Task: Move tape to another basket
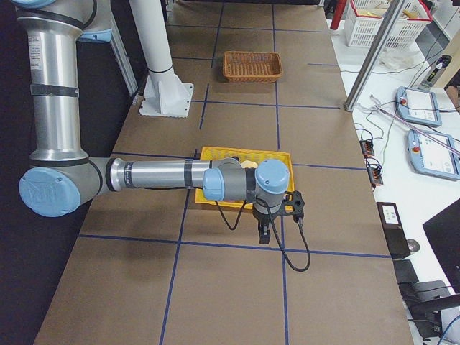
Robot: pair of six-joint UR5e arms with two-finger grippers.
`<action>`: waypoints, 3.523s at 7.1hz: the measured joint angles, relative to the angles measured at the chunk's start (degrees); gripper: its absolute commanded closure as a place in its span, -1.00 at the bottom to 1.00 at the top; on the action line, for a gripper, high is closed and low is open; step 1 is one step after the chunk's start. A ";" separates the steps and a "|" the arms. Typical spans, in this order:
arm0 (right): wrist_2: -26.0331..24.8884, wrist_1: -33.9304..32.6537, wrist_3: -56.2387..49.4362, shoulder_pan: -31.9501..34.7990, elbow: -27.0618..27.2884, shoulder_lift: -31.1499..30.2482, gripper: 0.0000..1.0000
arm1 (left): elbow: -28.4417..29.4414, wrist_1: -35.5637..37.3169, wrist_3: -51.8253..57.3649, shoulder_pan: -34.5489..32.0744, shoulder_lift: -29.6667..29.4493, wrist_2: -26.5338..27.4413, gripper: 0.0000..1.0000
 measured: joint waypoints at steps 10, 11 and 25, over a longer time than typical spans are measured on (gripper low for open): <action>-0.21 0.10 0.99 -0.58 0.47 0.71 -1.00 | 0.06 -0.14 -0.32 0.00 -0.35 0.04 -1.00; -0.30 0.12 4.55 -2.11 1.12 2.27 -1.00 | 0.06 -0.15 -0.38 0.00 -0.36 0.04 -1.00; -7.60 18.49 33.14 -27.63 -4.74 7.93 -1.00 | 0.49 -0.35 -0.23 0.26 -0.26 -0.03 -1.00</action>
